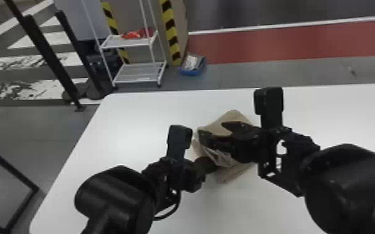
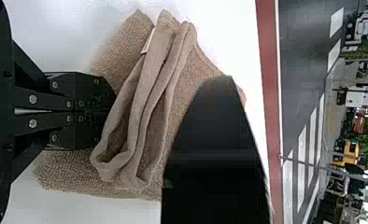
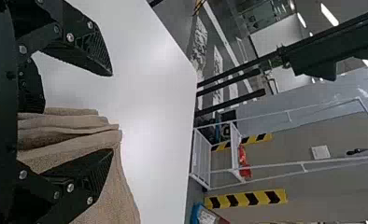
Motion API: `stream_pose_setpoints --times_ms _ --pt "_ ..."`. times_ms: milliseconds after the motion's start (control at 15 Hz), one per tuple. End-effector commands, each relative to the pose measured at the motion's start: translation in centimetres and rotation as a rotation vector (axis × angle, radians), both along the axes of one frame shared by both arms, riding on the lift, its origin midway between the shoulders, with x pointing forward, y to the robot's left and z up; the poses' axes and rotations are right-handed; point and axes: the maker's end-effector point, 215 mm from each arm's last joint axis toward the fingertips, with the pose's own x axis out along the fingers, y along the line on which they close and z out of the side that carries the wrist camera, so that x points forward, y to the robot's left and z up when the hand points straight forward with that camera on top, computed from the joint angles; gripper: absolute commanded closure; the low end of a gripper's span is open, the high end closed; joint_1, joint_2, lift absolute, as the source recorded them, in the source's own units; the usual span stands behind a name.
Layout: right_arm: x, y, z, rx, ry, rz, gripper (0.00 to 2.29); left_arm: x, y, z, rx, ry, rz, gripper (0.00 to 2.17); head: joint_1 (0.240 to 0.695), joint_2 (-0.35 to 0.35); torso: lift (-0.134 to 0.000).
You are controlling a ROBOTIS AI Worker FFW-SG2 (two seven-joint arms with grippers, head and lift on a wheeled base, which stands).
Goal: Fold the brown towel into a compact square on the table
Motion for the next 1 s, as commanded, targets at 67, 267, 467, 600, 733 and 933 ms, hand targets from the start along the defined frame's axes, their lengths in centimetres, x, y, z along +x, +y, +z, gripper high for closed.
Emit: stream_pose_setpoints --times_ms 67,267,467,600,733,933 --pt "-1.0 -5.2 -0.6 -0.002 -0.004 -0.053 0.4 0.0 -0.1 0.1 -0.002 -0.001 0.0 1.91 0.695 0.202 -0.128" --pt "-2.8 -9.0 -0.4 -0.017 -0.024 -0.063 1.84 0.0 -0.2 0.1 -0.005 0.0 0.0 1.91 0.695 0.166 -0.128" --pt "-4.2 -12.1 -1.0 -0.069 -0.094 -0.11 2.11 0.1 -0.3 0.1 -0.005 -0.001 -0.002 1.91 0.695 0.117 -0.128" --pt "-4.8 -13.6 -2.3 -0.099 -0.119 -0.148 2.11 0.1 -0.3 0.3 -0.007 -0.004 -0.002 1.91 0.695 0.087 -0.128" --pt "-4.6 -15.1 -4.2 -0.119 -0.108 -0.181 2.11 0.2 -0.2 0.4 -0.01 -0.006 0.002 1.91 0.695 0.071 -0.128" --pt "-4.1 -16.3 -6.9 -0.15 -0.082 -0.2 2.11 0.2 -0.2 0.6 -0.013 -0.013 0.004 1.91 0.695 0.045 -0.128"
